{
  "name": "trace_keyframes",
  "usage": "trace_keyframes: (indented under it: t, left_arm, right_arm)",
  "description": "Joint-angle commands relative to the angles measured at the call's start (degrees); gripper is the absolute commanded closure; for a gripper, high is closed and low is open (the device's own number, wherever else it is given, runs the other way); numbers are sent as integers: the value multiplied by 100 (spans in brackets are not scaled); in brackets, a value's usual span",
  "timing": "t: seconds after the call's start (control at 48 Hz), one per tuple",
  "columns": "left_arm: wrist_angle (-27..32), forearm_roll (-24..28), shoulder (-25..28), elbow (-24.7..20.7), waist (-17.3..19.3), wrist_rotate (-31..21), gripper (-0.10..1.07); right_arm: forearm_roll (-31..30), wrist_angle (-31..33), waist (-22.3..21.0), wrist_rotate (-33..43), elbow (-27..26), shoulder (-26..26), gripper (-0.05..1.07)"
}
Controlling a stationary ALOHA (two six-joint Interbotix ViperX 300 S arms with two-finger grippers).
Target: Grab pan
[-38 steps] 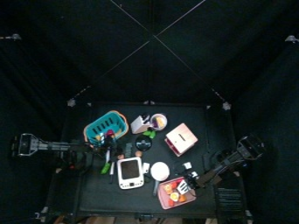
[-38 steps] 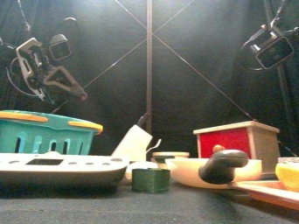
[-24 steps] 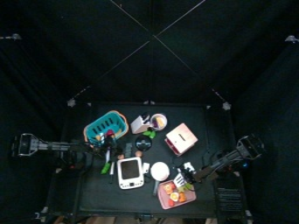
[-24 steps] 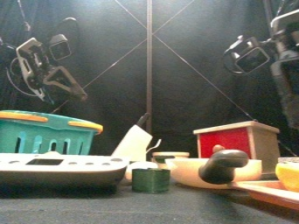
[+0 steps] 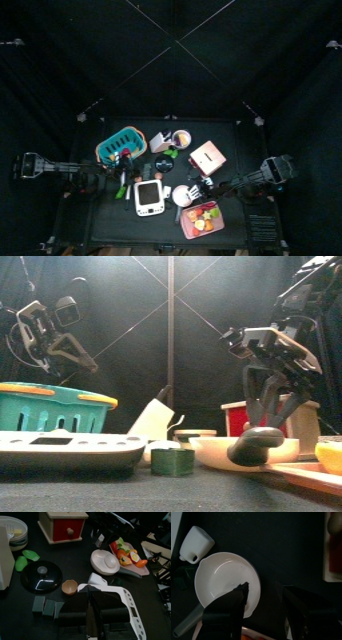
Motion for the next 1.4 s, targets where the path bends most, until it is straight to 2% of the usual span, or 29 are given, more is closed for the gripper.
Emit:
trace_keyframes:
  t: [0.0,0.292,0.604,0.875,1.146,1.375]
  left_arm:
    - [-44,0,0,-44,-9,0,54]
    - [-18,18,0,26,-9,9,55]
    - [-18,0,0,35,-9,0,55]
    - [-18,0,-9,44,-9,0,55]
    - [-18,0,0,53,0,0,55]
    - [-18,0,-9,53,-9,0,55]
  right_arm:
    - [-18,-44,-62,-9,-88,9,23]
    - [-97,-246,-79,-9,-105,246,42]
    - [-114,-290,-185,0,-97,316,48]
    - [-132,-167,-211,-9,-255,237,63]
    - [-316,-79,-272,0,-396,-79,64]
    - [-316,-114,-334,0,-404,-114,64]
